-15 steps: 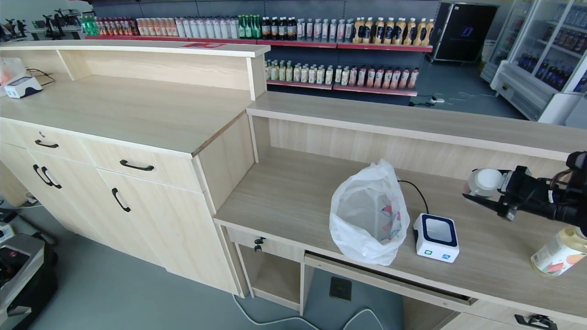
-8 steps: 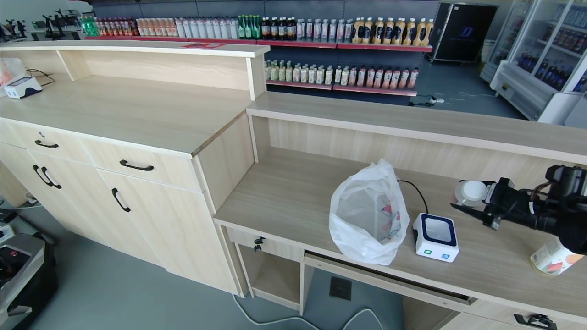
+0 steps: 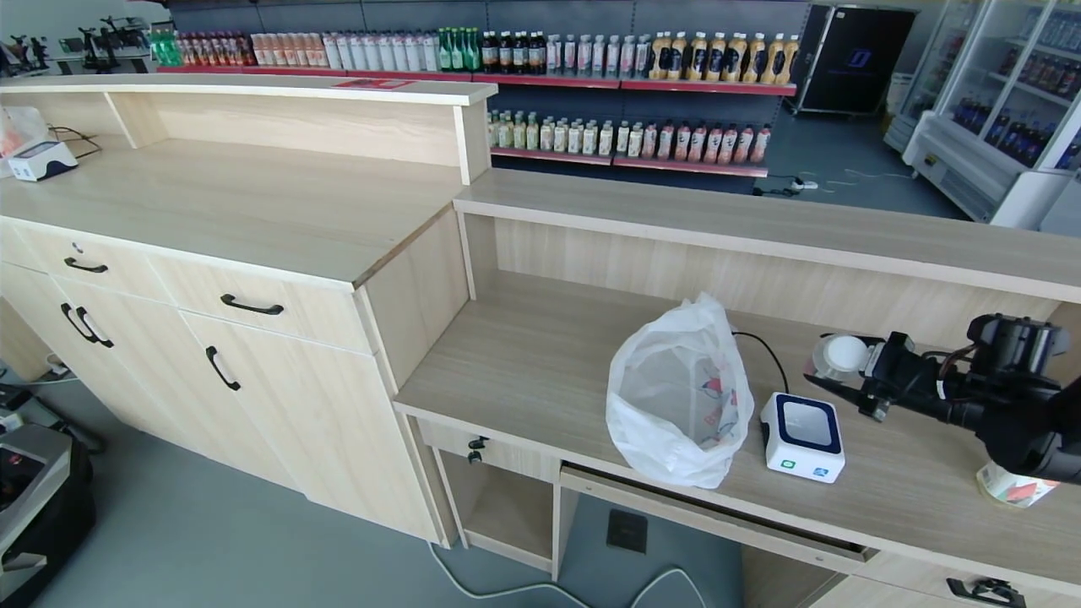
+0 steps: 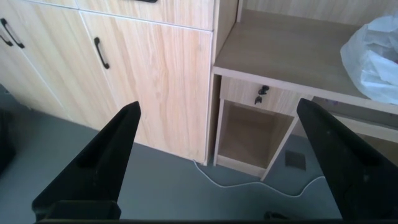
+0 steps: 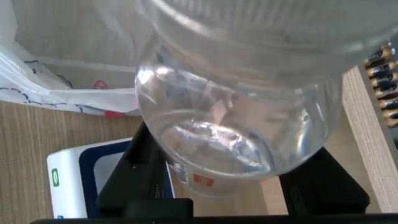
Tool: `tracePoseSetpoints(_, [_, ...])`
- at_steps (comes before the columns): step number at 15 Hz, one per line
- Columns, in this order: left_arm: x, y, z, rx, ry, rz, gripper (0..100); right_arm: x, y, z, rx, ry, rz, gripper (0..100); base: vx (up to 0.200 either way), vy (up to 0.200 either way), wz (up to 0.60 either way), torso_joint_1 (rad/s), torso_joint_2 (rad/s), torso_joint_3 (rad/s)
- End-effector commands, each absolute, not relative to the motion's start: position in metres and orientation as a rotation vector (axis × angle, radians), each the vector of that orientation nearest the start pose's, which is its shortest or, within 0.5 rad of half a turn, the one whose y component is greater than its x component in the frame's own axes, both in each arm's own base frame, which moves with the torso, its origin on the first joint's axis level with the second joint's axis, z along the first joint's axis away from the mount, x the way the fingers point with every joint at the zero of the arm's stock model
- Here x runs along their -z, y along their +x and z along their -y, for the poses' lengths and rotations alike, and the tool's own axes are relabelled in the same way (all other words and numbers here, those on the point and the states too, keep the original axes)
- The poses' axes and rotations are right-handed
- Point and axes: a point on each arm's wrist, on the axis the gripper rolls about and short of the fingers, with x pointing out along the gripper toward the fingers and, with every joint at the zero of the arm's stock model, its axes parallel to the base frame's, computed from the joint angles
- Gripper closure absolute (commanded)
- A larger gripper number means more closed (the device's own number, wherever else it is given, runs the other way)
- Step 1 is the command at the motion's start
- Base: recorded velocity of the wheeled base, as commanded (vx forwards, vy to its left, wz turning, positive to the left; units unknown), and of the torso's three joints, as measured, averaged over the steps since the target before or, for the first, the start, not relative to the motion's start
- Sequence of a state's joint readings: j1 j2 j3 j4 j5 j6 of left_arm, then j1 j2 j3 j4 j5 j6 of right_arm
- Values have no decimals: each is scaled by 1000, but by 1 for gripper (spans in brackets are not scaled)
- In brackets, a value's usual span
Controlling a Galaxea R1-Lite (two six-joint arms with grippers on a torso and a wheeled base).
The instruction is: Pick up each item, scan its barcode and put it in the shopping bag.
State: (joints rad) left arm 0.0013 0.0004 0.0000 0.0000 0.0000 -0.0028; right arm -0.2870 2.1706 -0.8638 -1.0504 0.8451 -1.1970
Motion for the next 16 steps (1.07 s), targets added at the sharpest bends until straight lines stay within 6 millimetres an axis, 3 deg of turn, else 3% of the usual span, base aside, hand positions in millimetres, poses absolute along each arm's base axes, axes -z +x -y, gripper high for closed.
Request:
tracePoseSetpoints(1, [-75, -23, 0, -2, -3, 0, 0, -61, 379, 89, -625, -1013, 137, 100, 0, 0, 0, 0, 0, 0])
tracePoseSetpoints(6, [-75, -23, 0, -2, -3, 0, 0, -46, 387, 91, -621, -1020, 146, 100, 0, 0, 0, 0, 0, 0])
tracePoseSetpoints(16, [-75, -23, 0, -2, -3, 0, 0, -37, 392, 87, -637, -1008, 141, 100, 0, 0, 0, 0, 0, 0])
